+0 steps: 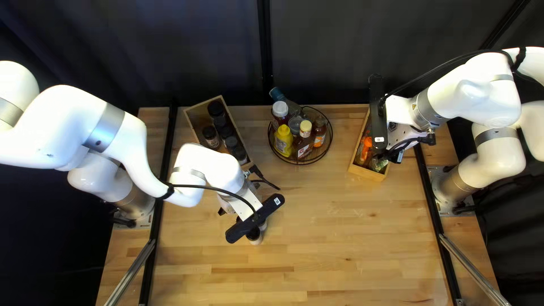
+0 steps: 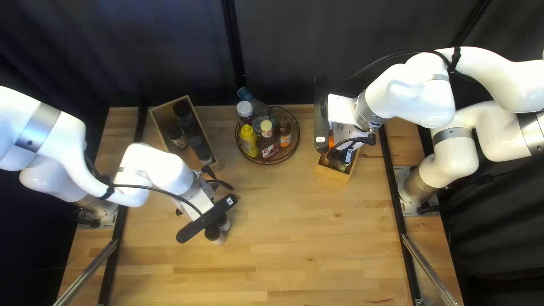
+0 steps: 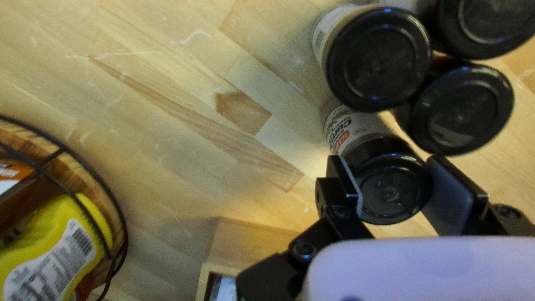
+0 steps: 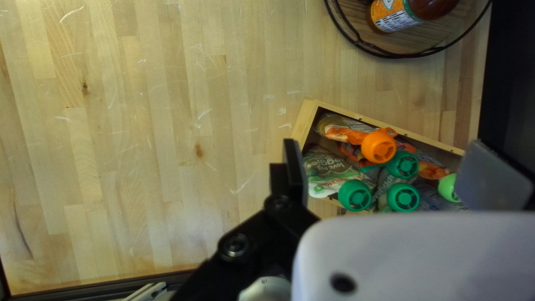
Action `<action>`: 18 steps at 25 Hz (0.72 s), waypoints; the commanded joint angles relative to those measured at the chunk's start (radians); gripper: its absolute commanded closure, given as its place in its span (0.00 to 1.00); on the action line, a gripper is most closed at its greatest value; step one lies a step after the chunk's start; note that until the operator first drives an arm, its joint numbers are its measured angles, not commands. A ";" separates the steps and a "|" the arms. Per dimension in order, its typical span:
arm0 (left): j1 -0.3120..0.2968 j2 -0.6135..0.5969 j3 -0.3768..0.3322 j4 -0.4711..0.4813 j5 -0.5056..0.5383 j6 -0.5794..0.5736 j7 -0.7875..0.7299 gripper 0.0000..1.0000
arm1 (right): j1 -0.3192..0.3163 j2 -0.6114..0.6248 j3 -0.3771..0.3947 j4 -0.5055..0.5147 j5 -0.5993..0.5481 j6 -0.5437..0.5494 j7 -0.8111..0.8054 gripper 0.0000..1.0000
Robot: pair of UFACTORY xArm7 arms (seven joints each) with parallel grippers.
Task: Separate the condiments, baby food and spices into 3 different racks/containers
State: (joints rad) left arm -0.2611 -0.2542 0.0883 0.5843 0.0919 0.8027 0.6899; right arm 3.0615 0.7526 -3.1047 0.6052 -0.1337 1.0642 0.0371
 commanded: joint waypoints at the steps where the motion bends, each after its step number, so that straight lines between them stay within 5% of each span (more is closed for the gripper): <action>1: 0.021 -0.109 0.001 -0.005 0.026 0.108 -0.006 0.95 | 0.000 0.000 0.000 0.000 0.000 0.000 0.000 0.00; 10: 0.169 -0.371 0.083 -0.135 0.134 0.213 0.011 1.00 | 0.000 0.000 0.000 0.000 0.000 0.000 0.000 0.00; 18: 0.287 -0.443 0.151 -0.218 0.210 0.174 0.011 1.00 | 0.000 0.000 0.000 0.000 0.000 0.000 0.000 0.00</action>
State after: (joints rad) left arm -0.0011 -0.6894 0.2201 0.3835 0.2847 0.9926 0.6980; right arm 3.0615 0.7526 -3.1047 0.6052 -0.1337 1.0642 0.0371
